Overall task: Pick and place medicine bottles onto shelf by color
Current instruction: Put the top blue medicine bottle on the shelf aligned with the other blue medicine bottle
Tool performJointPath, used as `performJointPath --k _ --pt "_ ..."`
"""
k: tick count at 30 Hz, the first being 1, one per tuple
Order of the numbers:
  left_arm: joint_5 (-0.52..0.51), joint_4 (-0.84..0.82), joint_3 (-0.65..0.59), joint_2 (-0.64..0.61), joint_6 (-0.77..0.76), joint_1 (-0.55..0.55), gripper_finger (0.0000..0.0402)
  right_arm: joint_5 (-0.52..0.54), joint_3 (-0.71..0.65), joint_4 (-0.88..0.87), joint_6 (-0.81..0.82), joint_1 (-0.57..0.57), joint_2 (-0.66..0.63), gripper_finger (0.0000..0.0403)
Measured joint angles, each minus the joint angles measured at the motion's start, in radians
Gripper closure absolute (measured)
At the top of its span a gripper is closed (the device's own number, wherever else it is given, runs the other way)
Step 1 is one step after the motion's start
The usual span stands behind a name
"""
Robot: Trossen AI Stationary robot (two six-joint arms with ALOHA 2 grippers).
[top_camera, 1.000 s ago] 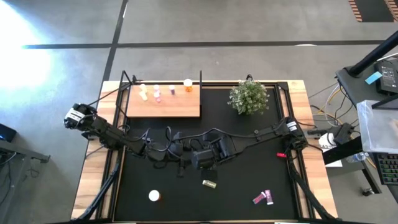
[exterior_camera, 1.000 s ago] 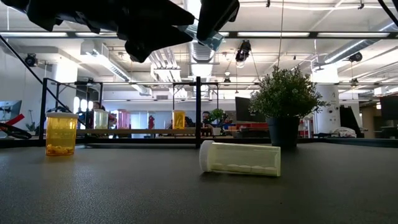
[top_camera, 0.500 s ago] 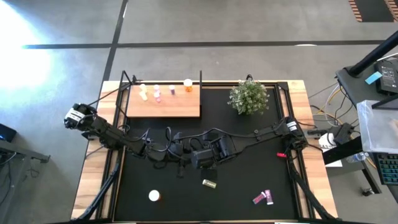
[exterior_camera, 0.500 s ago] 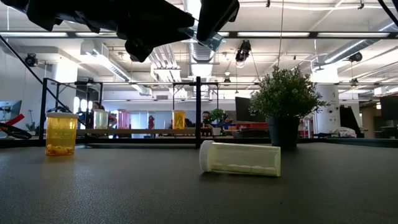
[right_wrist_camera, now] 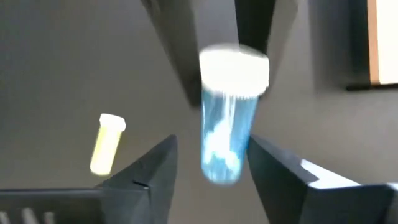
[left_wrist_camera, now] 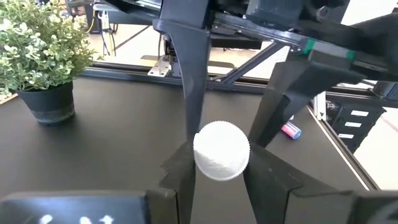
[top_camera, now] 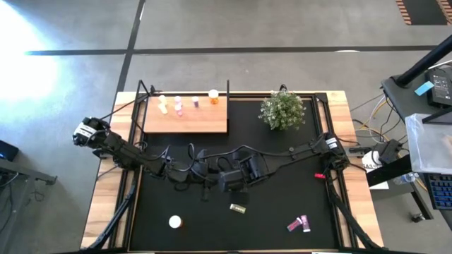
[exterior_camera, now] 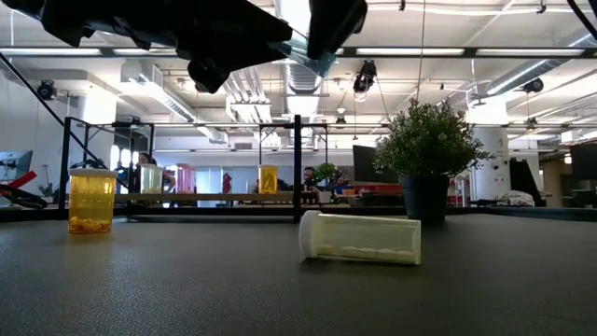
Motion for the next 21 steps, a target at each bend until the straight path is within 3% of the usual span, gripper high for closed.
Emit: performJointPath --k 7,11,17,21 --pt "0.001 -0.009 -0.002 -0.001 0.002 0.022 0.0302 -0.005 0.083 -0.235 0.065 0.001 -0.01 0.0171" --pt "0.004 -0.054 -0.002 -0.004 0.006 0.072 0.0301 0.058 0.111 -0.328 0.062 0.0 -0.033 0.0161" --pt "0.019 -0.287 0.04 -0.059 0.013 0.193 0.0301 0.24 0.043 -0.333 0.073 -0.005 -0.133 0.0166" --pt "0.026 -0.551 0.117 -0.122 0.029 0.272 0.0301 0.318 -0.045 -0.309 0.109 -0.007 -0.197 0.017"
